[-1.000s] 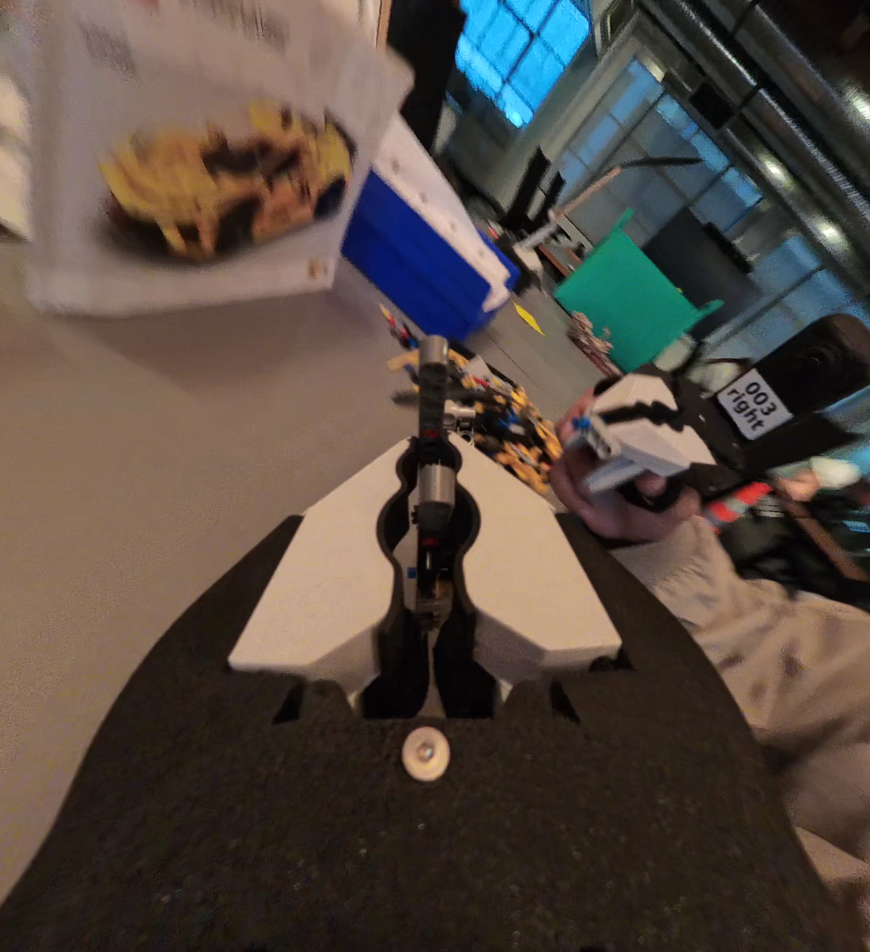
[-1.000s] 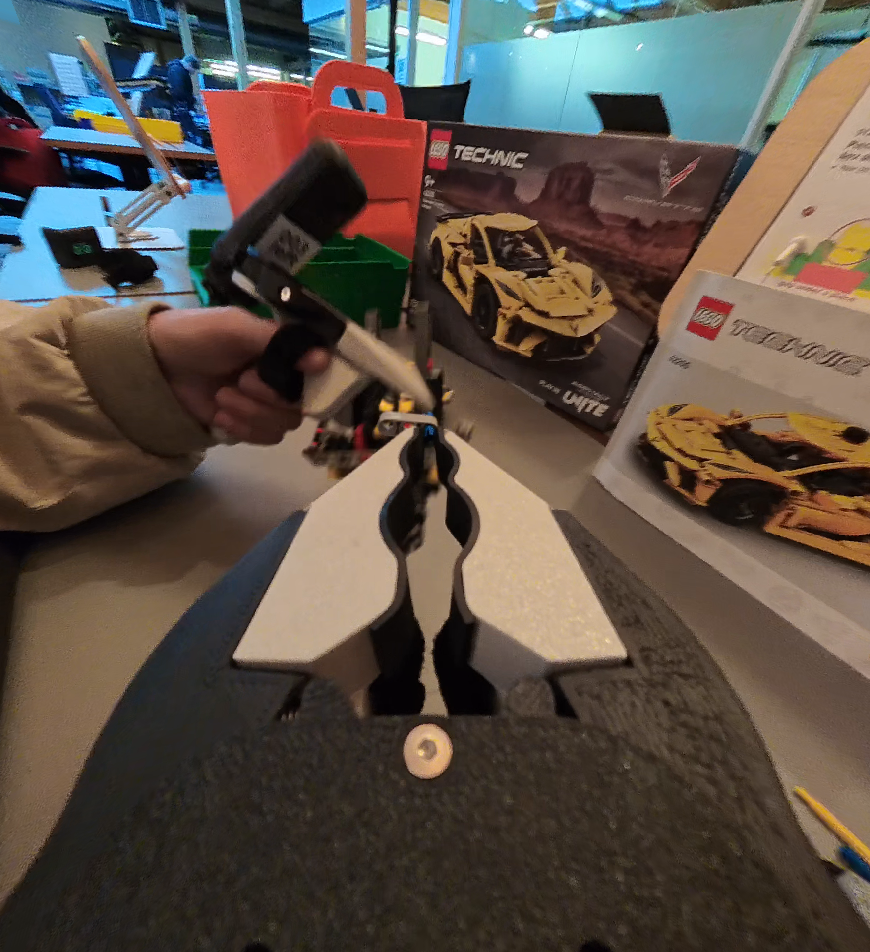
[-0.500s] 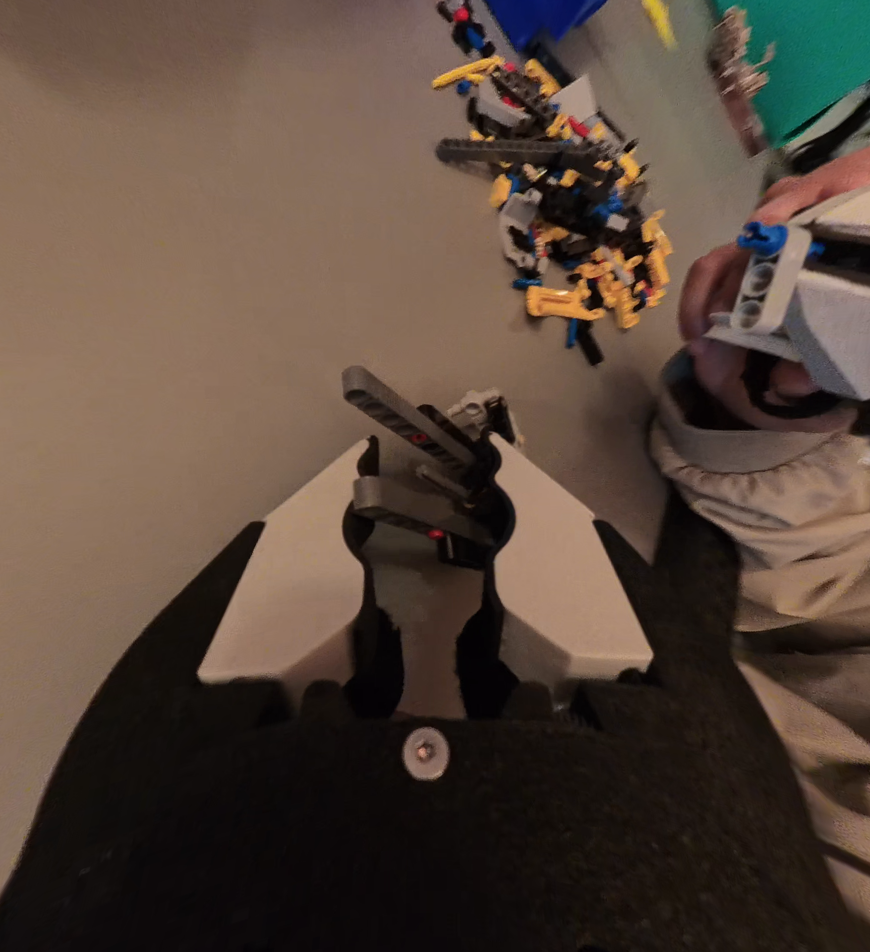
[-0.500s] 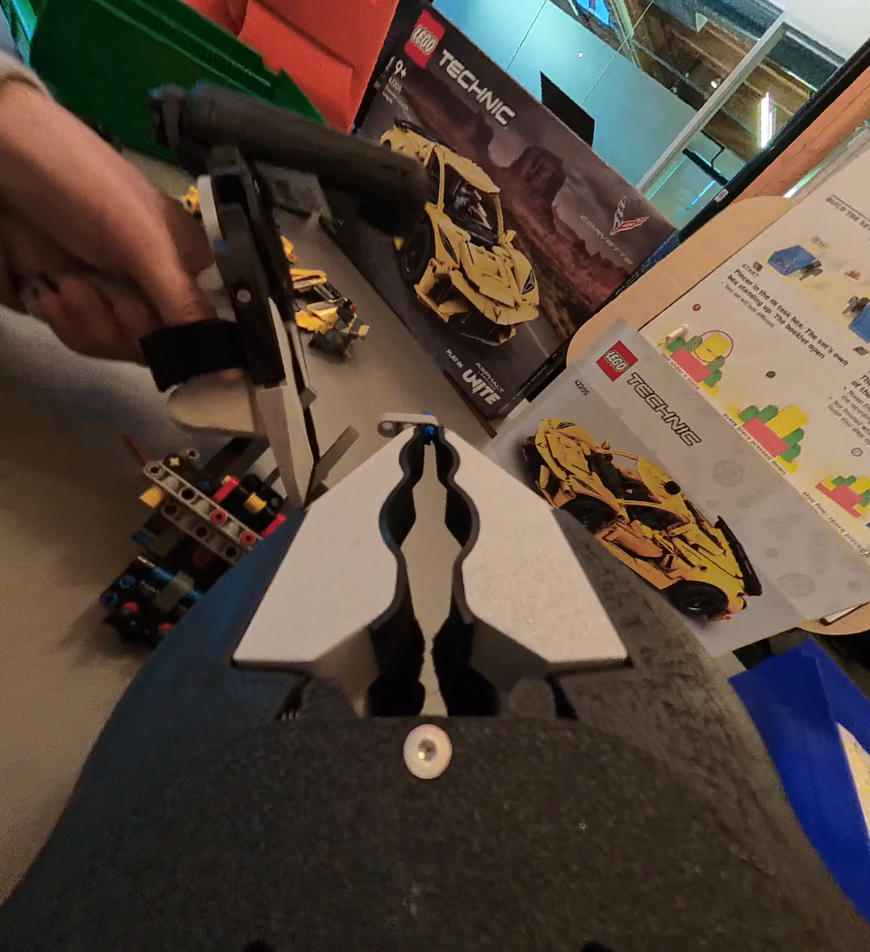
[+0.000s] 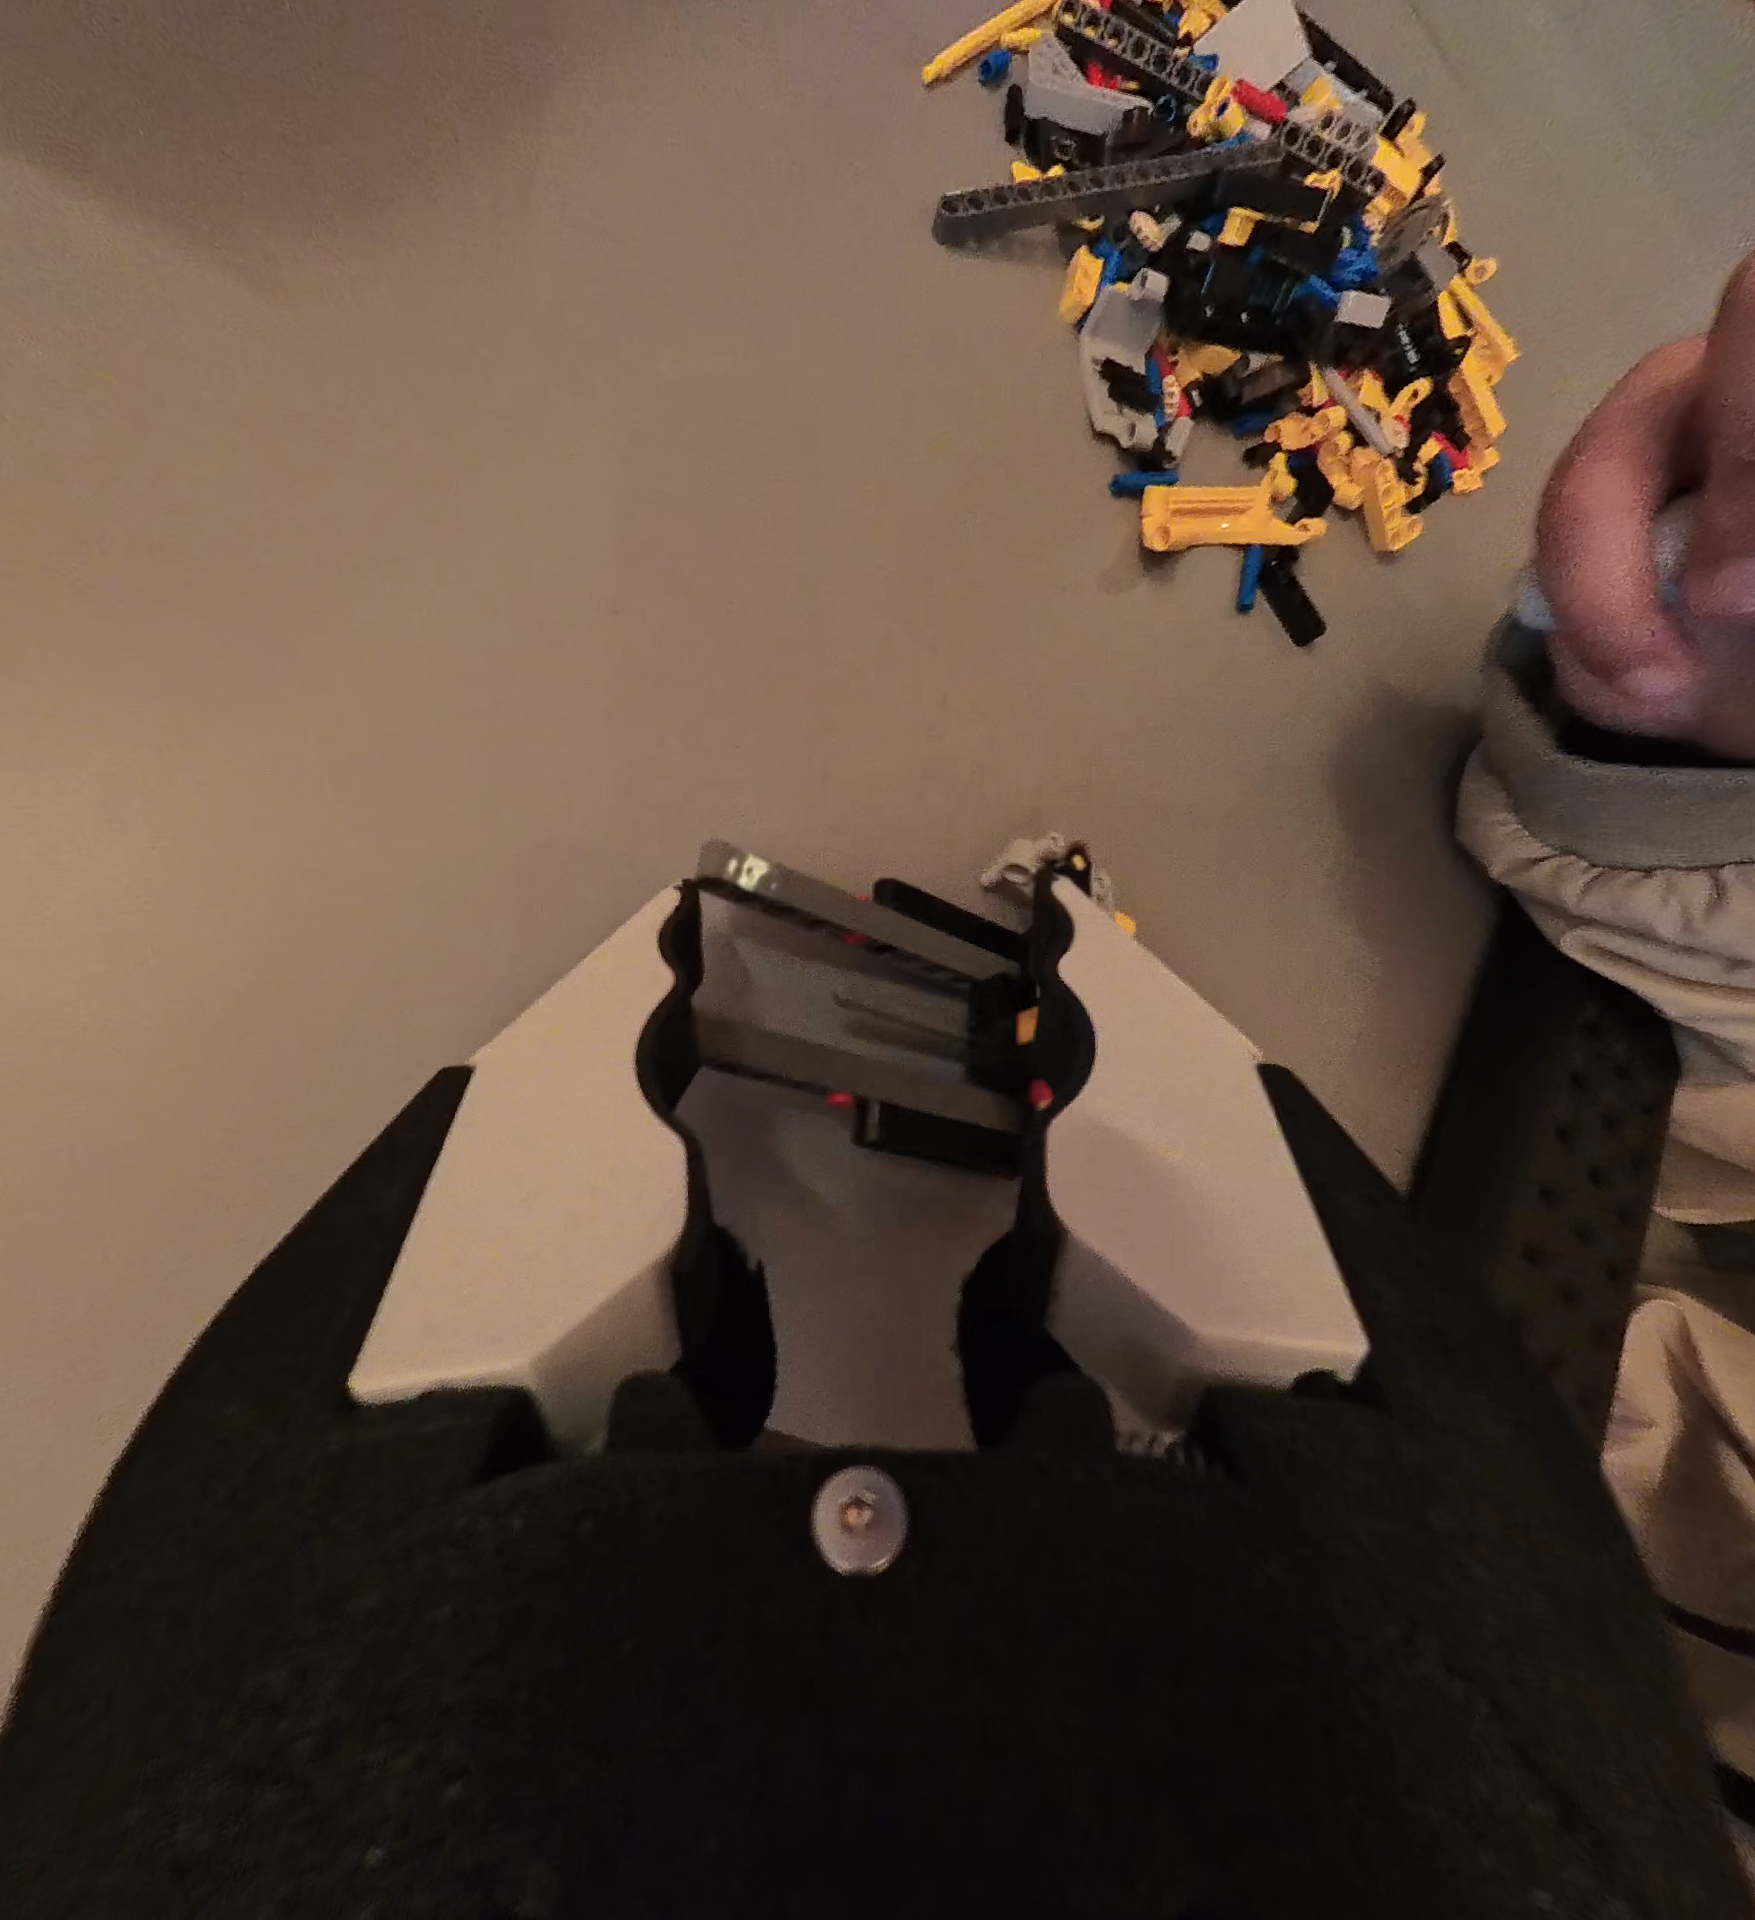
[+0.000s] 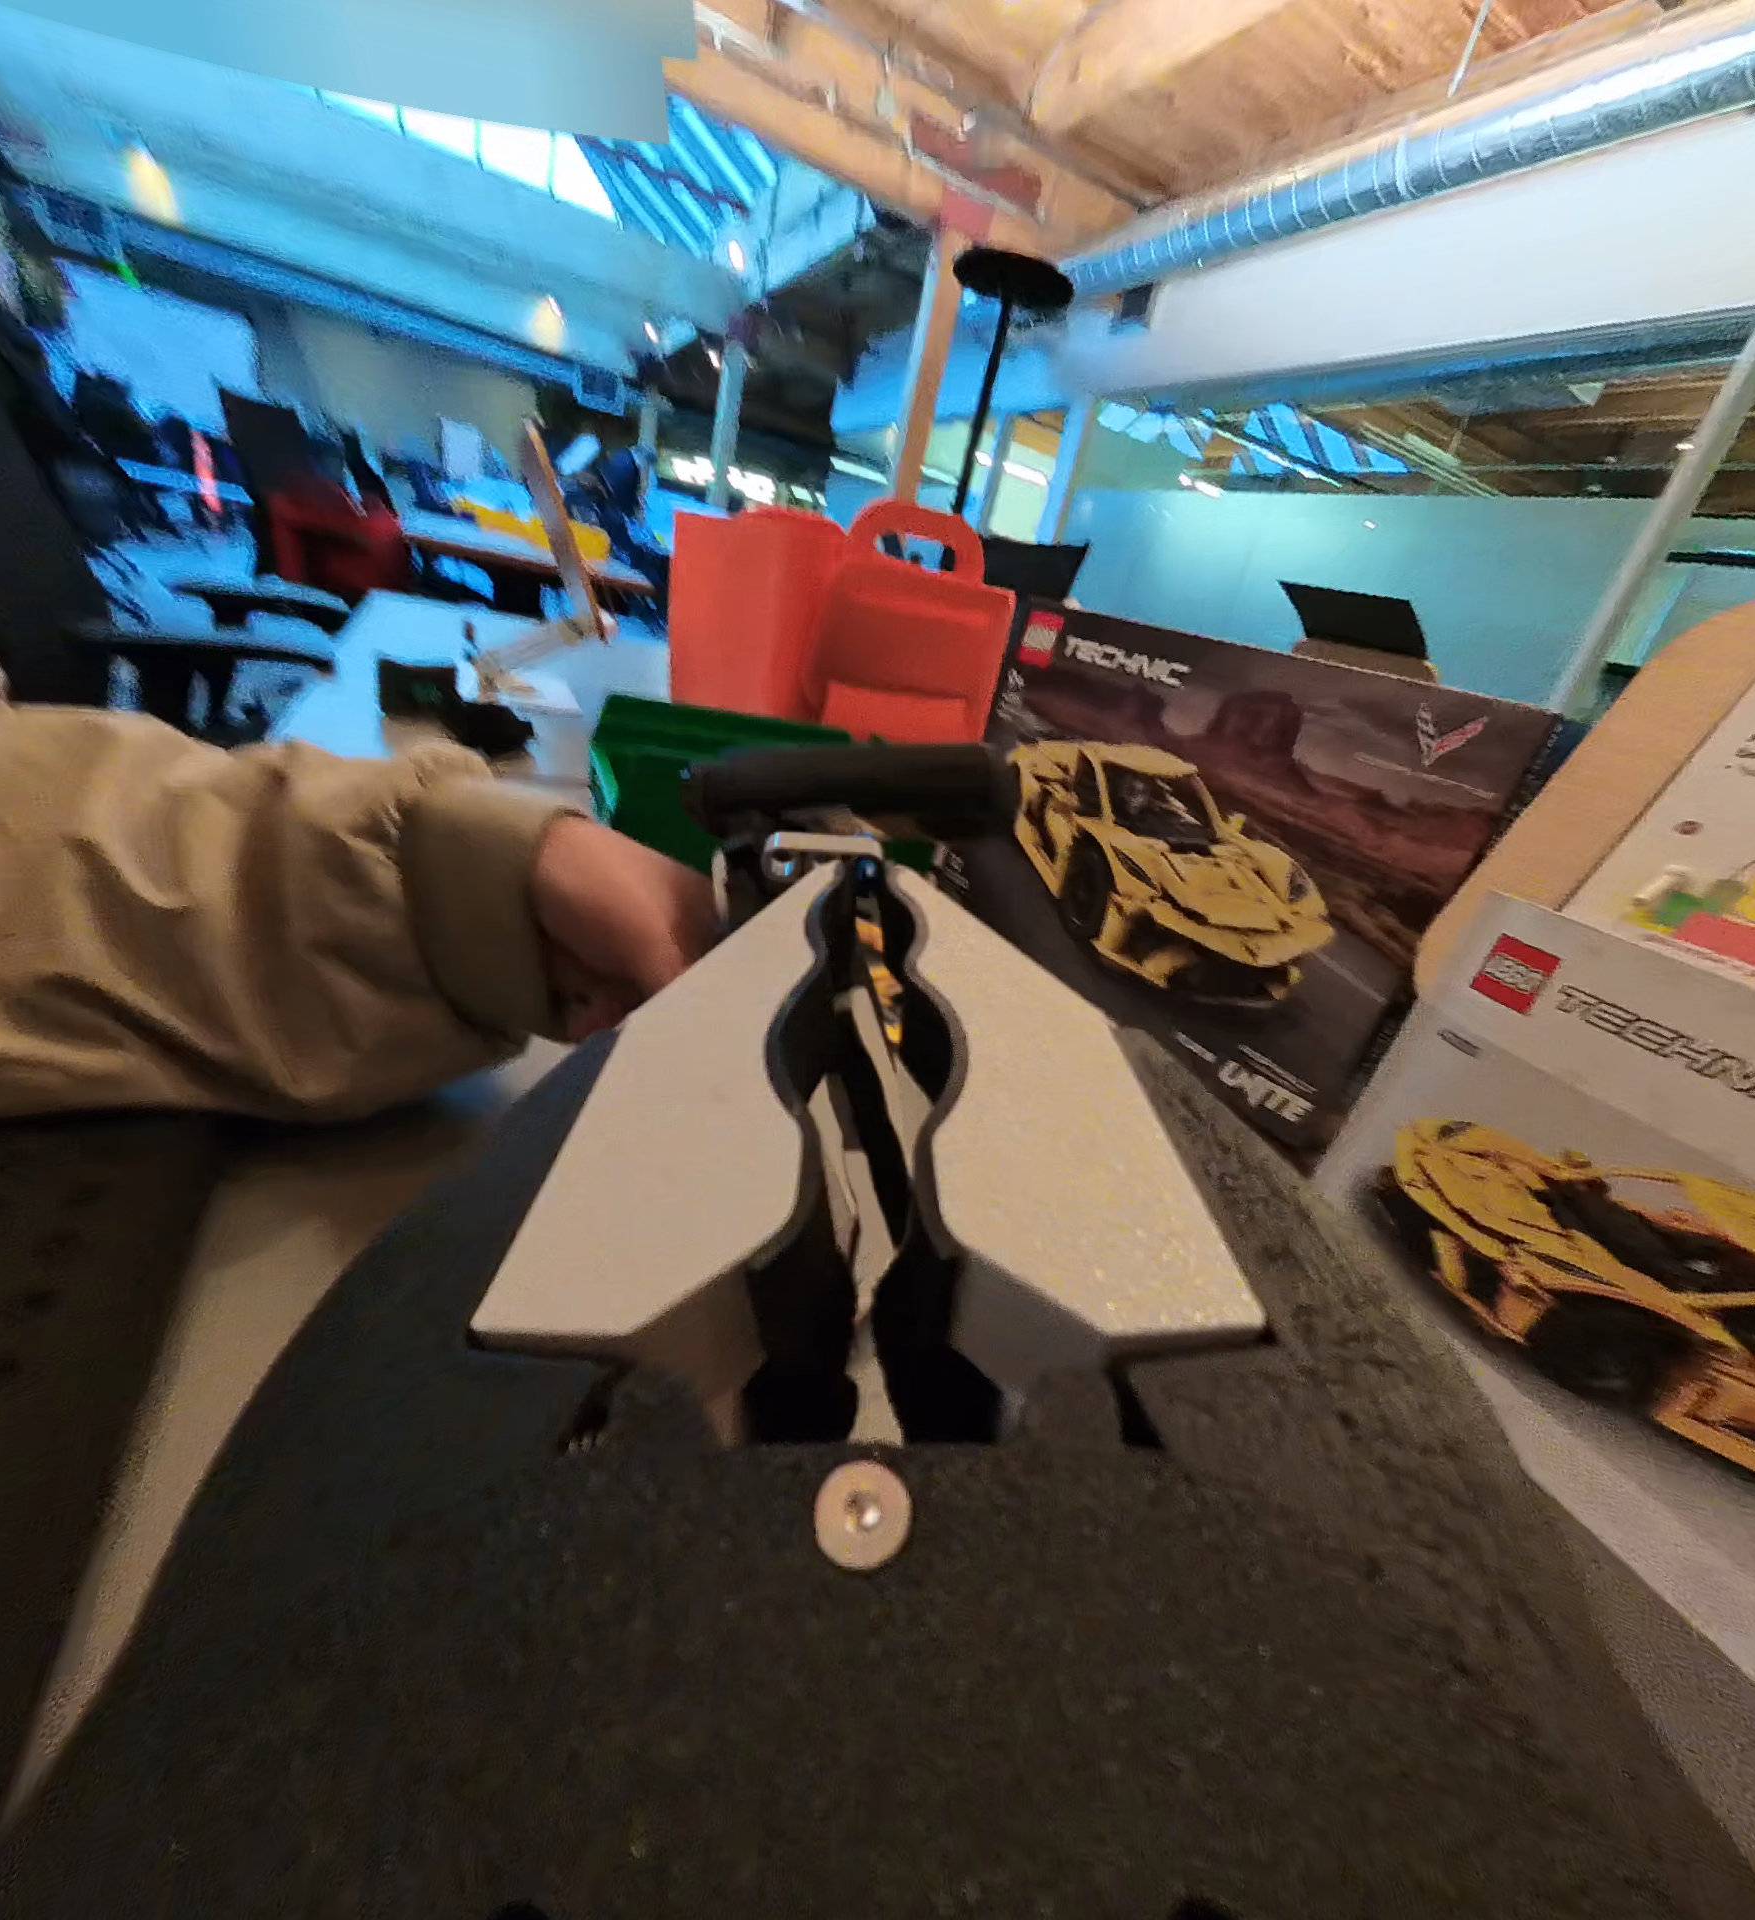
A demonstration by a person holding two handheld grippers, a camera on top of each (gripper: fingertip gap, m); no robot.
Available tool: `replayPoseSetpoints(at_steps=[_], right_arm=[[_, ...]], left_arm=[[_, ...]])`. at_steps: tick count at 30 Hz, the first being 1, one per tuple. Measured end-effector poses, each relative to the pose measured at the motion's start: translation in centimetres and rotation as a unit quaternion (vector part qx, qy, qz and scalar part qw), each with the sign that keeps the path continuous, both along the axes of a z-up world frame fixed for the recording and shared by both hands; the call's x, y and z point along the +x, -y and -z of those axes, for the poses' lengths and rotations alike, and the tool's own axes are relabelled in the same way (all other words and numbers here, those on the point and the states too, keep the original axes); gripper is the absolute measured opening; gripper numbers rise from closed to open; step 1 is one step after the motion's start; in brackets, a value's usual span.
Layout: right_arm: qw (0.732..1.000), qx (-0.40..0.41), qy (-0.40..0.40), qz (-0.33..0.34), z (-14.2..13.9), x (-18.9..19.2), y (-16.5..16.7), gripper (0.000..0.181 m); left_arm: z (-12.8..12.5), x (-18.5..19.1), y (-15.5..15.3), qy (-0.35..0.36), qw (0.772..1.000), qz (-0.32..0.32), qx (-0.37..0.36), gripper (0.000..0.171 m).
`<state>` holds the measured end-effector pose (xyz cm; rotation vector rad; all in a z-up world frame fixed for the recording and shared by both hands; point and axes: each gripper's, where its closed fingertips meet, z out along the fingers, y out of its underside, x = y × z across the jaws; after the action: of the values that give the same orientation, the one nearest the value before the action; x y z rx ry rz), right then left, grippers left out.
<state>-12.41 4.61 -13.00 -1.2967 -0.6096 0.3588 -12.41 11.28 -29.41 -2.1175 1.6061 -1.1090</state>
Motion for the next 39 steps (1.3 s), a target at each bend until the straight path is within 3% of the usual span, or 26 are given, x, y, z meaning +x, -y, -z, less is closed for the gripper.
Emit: replayPoseSetpoints(at_steps=[5,7,9,12,15,18,24,27,30,34,37,39], right_arm=[[0.999,0.024,-0.024,-0.015,-1.1,0.4,0.8,0.003],[0.999,0.037,-0.017,-0.009,-1.2,0.4,0.8,0.003],[0.998,0.055,0.005,0.005,-1.2,0.3,0.8,0.003],[0.996,0.076,0.035,0.023,-1.1,0.2,0.7,0.003],[0.992,0.093,0.063,0.051,-1.0,0.3,0.4,0.003],[0.989,0.095,0.092,0.066,-0.5,0.3,0.1,0.003],[0.979,0.1,0.147,0.099,0.4,0.1,-0.5,0.003],[0.979,0.097,0.147,0.098,0.6,0.0,-0.6,0.003],[0.992,0.049,0.09,0.07,0.7,0.1,-0.8,0.003],[0.995,-0.082,-0.018,0.05,2.2,1.5,-2.4,0.006],[0.981,-0.155,-0.114,0.035,2.9,2.5,-3.4,0.03],[0.968,-0.188,-0.169,0.016,2.9,2.8,-3.6,0.03]], left_arm=[[0.5,0.3,-1.9,-0.007,0.998,-0.04,0.042,0.063],[-1.9,1.0,-2.6,0.048,0.996,-0.054,0.057,0.062],[-6.4,1.9,-1.4,0.163,0.985,-0.03,0.056,0.052],[-14.2,0.9,4.3,0.354,0.929,0.08,-0.079,0.037],[-17.4,-0.9,7.1,0.398,0.875,0.154,-0.227,0.035],[-17.5,-0.8,7.0,0.404,0.864,0.152,-0.259,0.035],[-15.9,0.0,7.3,0.377,0.885,0.147,-0.232,0.009],[-15.7,-0.1,7.2,0.373,0.886,0.149,-0.229,0.008],[-15.5,0.1,6.9,0.389,0.893,0.143,-0.172,0.008],[-14.4,1.3,5.1,0.4,0.91,0.092,0.049,0.007],[-13.4,2.0,3.6,0.372,0.893,0.057,0.247,0.007],[-13.2,2.3,3.2,0.354,0.869,0.045,0.342,0.007]])
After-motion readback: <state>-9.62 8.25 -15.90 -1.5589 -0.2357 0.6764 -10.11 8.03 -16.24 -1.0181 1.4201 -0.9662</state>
